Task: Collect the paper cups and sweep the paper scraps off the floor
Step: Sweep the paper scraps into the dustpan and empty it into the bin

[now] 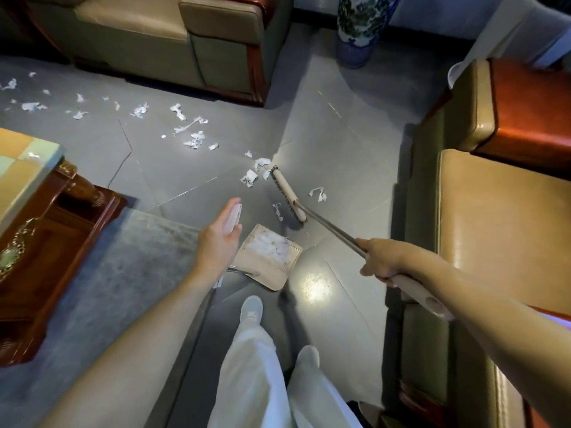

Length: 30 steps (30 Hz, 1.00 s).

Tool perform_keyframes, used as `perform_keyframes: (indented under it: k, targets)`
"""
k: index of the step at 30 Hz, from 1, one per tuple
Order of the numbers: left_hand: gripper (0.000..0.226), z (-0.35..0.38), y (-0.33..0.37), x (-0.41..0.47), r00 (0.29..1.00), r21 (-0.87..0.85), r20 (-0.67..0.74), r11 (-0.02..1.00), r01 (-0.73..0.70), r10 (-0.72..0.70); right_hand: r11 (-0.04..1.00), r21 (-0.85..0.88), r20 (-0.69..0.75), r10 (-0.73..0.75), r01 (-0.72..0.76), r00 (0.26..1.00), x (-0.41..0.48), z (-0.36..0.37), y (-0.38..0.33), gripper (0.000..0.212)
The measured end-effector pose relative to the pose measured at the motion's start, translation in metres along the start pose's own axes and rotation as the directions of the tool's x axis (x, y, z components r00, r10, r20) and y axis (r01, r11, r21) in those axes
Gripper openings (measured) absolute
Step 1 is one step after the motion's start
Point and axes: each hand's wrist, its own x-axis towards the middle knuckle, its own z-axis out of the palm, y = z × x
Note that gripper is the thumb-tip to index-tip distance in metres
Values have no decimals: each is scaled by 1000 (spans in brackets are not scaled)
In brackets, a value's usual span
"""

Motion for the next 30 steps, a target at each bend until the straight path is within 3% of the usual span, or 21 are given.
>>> perform_keyframes:
  k: [6,13,18,20,25,30]
  targets:
    - [46,-20,-10,71,999,-44,25,998,35,-34,998,8,-48,63,-63,997,60,-31,-62,49]
    - [52,-32,-10,154,996,-99,91,995,12,-3,998,-54,155,41,-33,987,89,-24,-109,51]
    - [51,-31,2,173,984,-95,172,995,-37,53,986,149,237,34,-71,971,61,-36,-100,56]
    - [50,-27,5,172,975,-82,197,993,-85,100,976,193,234,51,-98,971,48,-48,-96,59]
    - [48,-12,21,182,954,-98,237,982,-164,183,991,63,142,107,-117,984,31,-76,-86,68]
    - [49,8,43,205,946,-116,254,978,-176,200,971,147,72,181,-190,981,49,-111,-56,72]
